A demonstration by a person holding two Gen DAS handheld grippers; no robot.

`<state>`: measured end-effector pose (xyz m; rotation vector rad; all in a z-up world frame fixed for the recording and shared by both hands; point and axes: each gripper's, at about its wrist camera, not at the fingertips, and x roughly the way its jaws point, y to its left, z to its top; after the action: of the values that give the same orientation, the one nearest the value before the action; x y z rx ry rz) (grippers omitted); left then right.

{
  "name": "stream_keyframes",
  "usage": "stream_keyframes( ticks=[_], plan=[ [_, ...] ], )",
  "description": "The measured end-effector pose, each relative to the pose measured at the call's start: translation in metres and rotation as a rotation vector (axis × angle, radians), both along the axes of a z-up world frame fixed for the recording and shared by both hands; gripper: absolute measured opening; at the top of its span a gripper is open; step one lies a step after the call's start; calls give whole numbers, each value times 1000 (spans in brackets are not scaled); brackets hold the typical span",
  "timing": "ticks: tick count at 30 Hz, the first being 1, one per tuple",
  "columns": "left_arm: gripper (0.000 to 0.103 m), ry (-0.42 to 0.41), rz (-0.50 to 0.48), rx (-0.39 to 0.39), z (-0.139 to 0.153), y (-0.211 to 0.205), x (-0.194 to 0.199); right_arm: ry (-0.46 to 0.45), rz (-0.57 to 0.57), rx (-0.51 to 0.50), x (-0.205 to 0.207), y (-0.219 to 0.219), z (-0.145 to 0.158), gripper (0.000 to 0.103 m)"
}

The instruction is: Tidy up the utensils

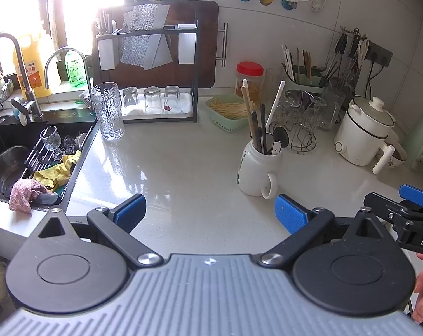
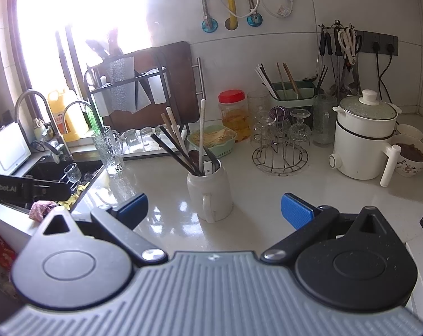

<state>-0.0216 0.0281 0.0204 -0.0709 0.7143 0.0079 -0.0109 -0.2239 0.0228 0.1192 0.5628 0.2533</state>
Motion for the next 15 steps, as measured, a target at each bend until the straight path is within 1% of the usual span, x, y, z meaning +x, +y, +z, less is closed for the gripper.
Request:
stream_keyframes(
  ticks=[15],
  plan=[
    [100,10,-21,1,-3,2,-2,0,-1,-4,-1,0,-2,103]
  ],
)
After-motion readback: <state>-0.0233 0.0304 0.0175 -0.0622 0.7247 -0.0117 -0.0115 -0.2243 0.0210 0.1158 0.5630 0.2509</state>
